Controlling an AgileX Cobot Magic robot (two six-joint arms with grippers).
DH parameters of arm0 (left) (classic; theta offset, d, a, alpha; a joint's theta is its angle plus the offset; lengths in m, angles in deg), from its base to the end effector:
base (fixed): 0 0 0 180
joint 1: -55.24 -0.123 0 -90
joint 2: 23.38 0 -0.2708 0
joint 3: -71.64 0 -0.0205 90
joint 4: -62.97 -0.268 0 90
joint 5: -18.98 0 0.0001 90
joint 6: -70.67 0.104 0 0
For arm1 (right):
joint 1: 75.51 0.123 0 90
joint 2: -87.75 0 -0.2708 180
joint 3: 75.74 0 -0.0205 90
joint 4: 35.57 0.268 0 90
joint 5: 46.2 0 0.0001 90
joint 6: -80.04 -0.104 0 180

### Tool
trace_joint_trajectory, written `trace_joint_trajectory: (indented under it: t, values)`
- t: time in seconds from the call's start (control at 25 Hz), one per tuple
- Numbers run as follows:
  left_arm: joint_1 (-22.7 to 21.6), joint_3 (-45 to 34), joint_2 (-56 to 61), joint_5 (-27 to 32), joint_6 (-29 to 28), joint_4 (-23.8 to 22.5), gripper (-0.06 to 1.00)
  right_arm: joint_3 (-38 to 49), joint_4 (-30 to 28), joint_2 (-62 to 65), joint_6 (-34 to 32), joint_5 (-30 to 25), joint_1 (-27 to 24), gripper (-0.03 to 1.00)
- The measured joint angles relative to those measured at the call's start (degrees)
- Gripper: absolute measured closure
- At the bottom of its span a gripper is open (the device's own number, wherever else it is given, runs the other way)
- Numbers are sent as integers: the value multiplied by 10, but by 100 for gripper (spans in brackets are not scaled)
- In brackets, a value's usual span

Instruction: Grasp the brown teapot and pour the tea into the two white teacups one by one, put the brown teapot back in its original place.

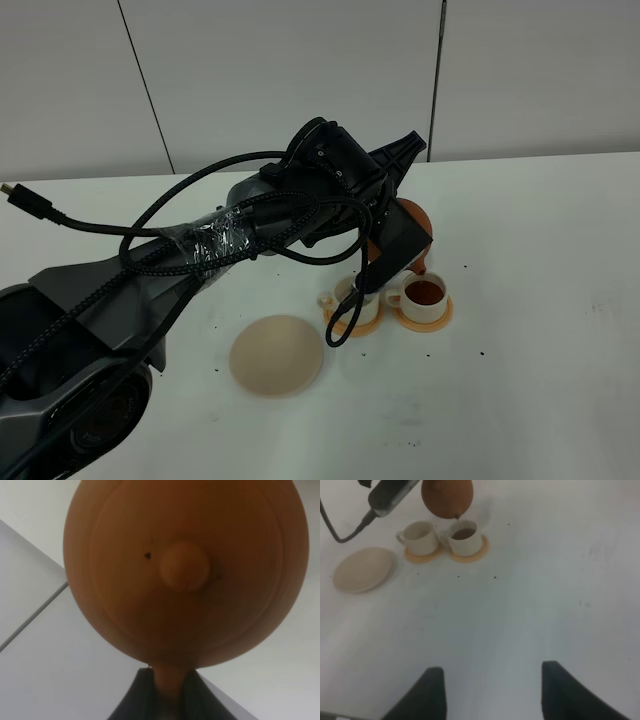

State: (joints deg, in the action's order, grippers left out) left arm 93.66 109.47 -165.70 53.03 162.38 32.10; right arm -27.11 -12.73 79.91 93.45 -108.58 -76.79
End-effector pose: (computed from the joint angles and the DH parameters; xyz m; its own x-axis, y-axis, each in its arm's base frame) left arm 0.4493 -0.3182 0.1713 0.6426 0.5692 0.5129 0.2809 -0.7979 0.5334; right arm 0.0317 0.0351 0.2808 -0.4399 -0.0289 -0.8976 -0.3041 0.9452 0.1186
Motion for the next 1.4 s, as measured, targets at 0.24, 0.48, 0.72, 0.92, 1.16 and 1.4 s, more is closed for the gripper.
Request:
trace_joint_trajectory:
  t: [0.24, 0.48, 0.72, 0.92, 1.16, 1.4]
  values:
    - [0, 0, 0, 0, -2, 0, 78, 0, 0, 0, 0, 0, 0, 55]
    - [0, 0, 0, 1, -2, 13, 78, 0, 0, 0, 0, 0, 0, 55]
    - [0, 0, 0, 6, -2, 35, 78, 0, 0, 0, 0, 0, 0, 55]
    - [0, 0, 0, 10, -20, 37, 78, 0, 0, 0, 0, 0, 0, 55]
    - [-1, 0, 0, 21, -65, 39, 78, 0, 0, 0, 0, 0, 0, 55]
    - [-12, 0, 0, 37, -110, 61, 78, 0, 0, 0, 0, 0, 0, 55]
